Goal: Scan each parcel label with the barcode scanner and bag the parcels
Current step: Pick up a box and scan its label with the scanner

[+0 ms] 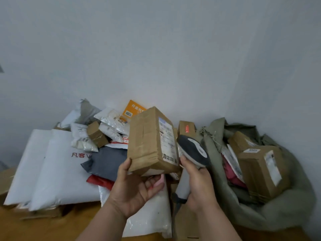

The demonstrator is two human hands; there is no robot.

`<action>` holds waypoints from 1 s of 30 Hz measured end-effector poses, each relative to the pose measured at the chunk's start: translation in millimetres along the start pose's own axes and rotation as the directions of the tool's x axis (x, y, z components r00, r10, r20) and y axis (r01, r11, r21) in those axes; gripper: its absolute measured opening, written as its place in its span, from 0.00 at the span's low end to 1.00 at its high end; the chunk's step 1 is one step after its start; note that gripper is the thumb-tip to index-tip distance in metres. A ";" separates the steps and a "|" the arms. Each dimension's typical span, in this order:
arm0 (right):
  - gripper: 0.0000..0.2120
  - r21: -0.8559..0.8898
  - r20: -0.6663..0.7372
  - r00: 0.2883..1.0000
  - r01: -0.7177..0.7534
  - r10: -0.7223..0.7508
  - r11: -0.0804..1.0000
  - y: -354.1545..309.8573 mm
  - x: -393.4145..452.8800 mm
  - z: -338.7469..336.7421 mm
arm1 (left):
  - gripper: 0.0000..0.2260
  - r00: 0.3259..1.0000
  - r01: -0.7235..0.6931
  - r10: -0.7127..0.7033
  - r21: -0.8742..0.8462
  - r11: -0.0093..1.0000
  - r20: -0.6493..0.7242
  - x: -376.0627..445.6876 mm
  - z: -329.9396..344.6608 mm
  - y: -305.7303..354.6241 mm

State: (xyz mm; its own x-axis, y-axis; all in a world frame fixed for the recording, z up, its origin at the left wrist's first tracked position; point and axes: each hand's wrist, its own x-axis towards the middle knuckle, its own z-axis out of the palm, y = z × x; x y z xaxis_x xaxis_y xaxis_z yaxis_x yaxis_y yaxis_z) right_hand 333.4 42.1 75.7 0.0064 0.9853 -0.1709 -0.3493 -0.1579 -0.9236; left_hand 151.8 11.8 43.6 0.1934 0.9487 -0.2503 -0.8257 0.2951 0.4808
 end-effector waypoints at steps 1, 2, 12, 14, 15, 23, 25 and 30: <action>0.23 0.008 0.021 1.000 0.011 -0.011 1.000 0.3 -5.6 3.2 | 0.40 1.000 0.011 -0.012 0.018 1.000 0.028 -5.7 0.8 -0.8; 0.24 0.020 0.033 0.999 0.023 -0.024 1.000 0.5 -10.1 5.3 | 0.40 0.999 0.024 -0.025 0.032 0.999 0.038 -10.7 0.7 -0.8; 0.16 -0.029 0.062 0.987 0.151 -0.149 0.988 -8.7 -22.1 1.1 | 0.16 0.969 -0.152 0.214 0.384 0.911 -0.124 -18.6 19.0 -1.2; 0.13 -0.062 0.047 0.985 0.167 -0.165 0.984 -11.5 -20.5 -5.5 | 0.21 0.984 -0.117 0.168 0.512 0.851 -0.054 -21.7 31.7 -5.9; 0.12 -0.075 0.041 0.984 0.178 -0.175 0.981 -13.4 -20.8 -9.9 | 0.27 0.989 -0.094 0.144 0.569 0.817 -0.044 -22.2 37.8 -8.7; 0.09 -0.149 0.036 0.985 0.175 -0.172 0.973 -34.5 -23.2 -53.7 | 0.27 0.986 -0.091 0.155 0.588 0.804 -0.058 -0.5 57.4 -45.1; 0.09 -0.181 0.036 0.985 0.171 -0.167 0.969 -38.0 -23.9 -60.8 | 0.26 0.973 -0.149 0.219 0.522 0.840 -0.074 3.3 55.1 -47.1; 0.07 -0.309 0.046 0.983 0.185 -0.180 0.933 -41.7 -24.1 -75.2 | 0.30 0.935 -0.259 0.342 0.485 0.835 -0.089 11.3 57.8 -52.2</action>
State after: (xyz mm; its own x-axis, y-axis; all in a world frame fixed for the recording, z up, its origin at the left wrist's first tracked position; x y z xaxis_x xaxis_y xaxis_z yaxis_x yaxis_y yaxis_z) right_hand 418.3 20.0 92.6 0.0264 0.9996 0.0142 -0.0349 0.0151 -0.9993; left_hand 227.7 13.7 64.2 -0.1485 0.9783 -0.1442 -0.4828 0.0555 0.8740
